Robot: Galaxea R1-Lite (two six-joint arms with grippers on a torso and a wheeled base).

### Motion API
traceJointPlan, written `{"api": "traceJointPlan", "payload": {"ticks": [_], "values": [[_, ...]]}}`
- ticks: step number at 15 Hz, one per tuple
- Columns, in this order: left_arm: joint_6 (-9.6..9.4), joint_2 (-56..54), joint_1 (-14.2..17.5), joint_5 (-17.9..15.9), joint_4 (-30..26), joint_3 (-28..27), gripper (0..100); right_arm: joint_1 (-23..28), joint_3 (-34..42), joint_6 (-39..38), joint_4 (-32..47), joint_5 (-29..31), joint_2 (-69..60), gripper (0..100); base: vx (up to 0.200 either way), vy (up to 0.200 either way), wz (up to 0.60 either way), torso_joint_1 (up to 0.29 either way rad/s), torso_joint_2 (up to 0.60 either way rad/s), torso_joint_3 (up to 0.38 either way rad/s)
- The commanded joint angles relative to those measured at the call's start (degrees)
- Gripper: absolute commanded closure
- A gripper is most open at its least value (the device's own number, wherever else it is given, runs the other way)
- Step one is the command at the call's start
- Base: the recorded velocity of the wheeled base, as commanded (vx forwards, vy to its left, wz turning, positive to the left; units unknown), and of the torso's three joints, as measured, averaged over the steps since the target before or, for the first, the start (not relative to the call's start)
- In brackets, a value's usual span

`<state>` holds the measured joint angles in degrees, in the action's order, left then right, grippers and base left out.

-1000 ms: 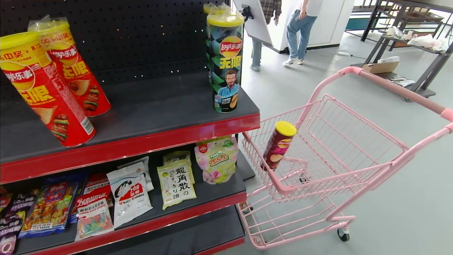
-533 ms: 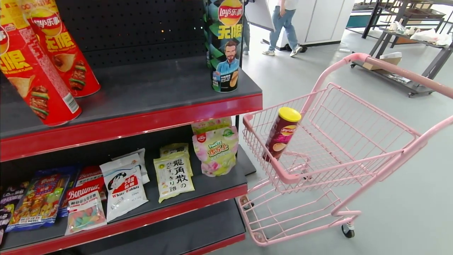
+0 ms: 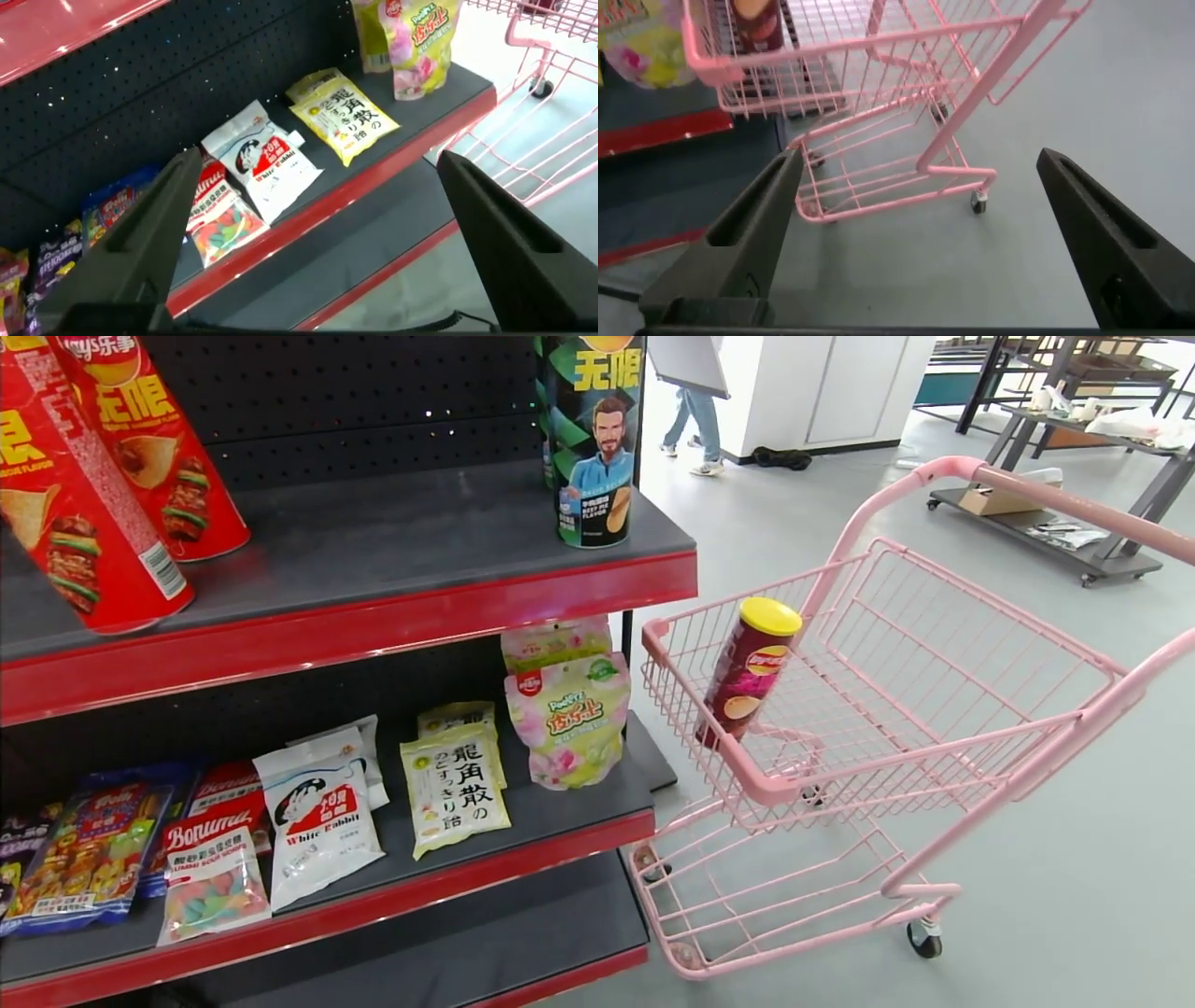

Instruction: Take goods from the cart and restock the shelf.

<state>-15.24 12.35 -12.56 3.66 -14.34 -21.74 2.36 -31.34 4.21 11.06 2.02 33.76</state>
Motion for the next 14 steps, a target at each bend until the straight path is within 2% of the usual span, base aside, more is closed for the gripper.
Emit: {"api": "traceJointPlan", "payload": {"ticks": [1,2,4,5,7,9,11,14], "values": [[0.21,2.2,0.0,0.0,0.0,-1.6,0,-0.4,-10.1,-2.7,-12.7,-0.4,22.7,0,0.000,0.000,0.00,0.000,0.00,0.000],[1.18,5.0,-0.1,-0.2,0.0,-4.1,0,-0.9,-9.9,-2.8,-18.4,-1.5,27.2,0,0.000,0.000,0.00,0.000,0.00,0.000],[6.19,9.7,-0.1,-0.6,0.0,-8.4,0,-1.1,-10.2,-2.4,-19.5,-12.2,33.3,0,0.000,0.000,0.00,0.000,0.00,0.000],[7.50,11.1,-0.1,-0.6,0.0,-9.3,0,-1.6,-10.5,-1.9,-21.9,-13.1,36.4,0,0.000,0.000,0.00,0.000,0.00,0.000],[8.03,11.8,-0.1,-1.3,-0.1,-9.1,0,-3.5,-11.5,-2.3,-28.3,-13.8,43.6,0,0.000,0.000,0.00,0.000,0.00,0.000],[8.03,12.7,-0.1,-3.5,-0.3,-8.9,0,-4.7,-12.8,-2.3,-35.1,-14.4,52.6,0,0.000,0.000,0.00,0.000,0.00,0.000],[8.65,14.5,-0.1,-3.6,-0.1,-9.5,0,-6.7,-13.4,-3.4,-40.7,-14.8,58.4,0,0.000,0.000,0.00,0.000,0.00,0.000],[8.82,15.1,0.0,-3.4,-0.1,-9.3,0,-9.9,-14.8,-8.3,-42.3,-15.2,62.7,0,0.000,0.000,0.00,0.000,0.00,0.000]]}}
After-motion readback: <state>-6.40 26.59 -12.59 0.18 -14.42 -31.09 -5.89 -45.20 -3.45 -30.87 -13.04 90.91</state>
